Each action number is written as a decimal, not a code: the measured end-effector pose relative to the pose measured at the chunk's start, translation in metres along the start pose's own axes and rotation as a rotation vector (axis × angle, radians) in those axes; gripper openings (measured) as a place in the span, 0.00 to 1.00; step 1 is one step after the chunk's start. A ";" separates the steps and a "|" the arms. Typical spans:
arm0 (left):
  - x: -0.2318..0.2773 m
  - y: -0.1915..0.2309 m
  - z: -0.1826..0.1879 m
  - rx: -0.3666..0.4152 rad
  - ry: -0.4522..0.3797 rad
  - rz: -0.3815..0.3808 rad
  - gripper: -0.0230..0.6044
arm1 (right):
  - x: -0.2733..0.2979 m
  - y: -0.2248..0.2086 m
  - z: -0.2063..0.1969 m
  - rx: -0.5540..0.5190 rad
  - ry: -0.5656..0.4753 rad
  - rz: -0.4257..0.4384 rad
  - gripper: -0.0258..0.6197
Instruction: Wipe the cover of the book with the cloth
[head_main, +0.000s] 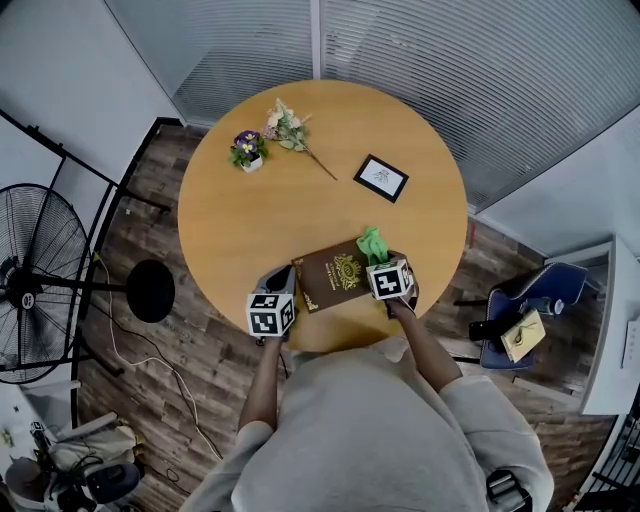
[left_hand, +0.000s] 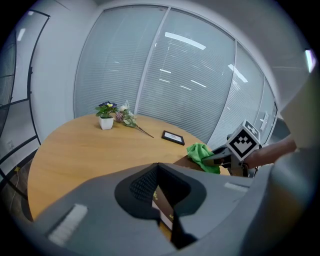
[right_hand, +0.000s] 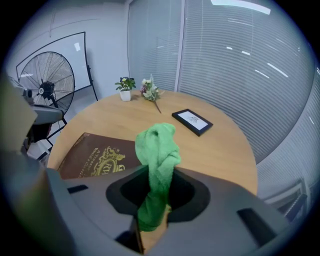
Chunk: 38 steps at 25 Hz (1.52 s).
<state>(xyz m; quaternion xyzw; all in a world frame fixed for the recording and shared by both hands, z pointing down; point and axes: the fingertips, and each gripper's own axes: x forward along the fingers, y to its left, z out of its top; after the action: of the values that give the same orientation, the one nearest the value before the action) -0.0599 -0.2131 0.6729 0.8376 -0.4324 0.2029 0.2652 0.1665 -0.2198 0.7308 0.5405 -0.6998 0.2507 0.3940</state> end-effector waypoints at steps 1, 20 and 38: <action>-0.001 0.000 0.000 0.001 0.000 0.000 0.05 | 0.001 -0.005 -0.002 0.000 0.003 -0.009 0.19; -0.016 0.001 -0.010 0.007 0.002 -0.009 0.05 | -0.054 0.007 0.023 0.090 -0.158 -0.002 0.19; -0.041 0.018 -0.018 -0.014 -0.018 0.022 0.05 | -0.076 0.117 0.053 0.031 -0.229 0.173 0.19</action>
<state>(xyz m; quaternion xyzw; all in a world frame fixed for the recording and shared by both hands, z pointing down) -0.0995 -0.1851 0.6687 0.8327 -0.4453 0.1952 0.2649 0.0477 -0.1842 0.6477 0.5092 -0.7802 0.2313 0.2801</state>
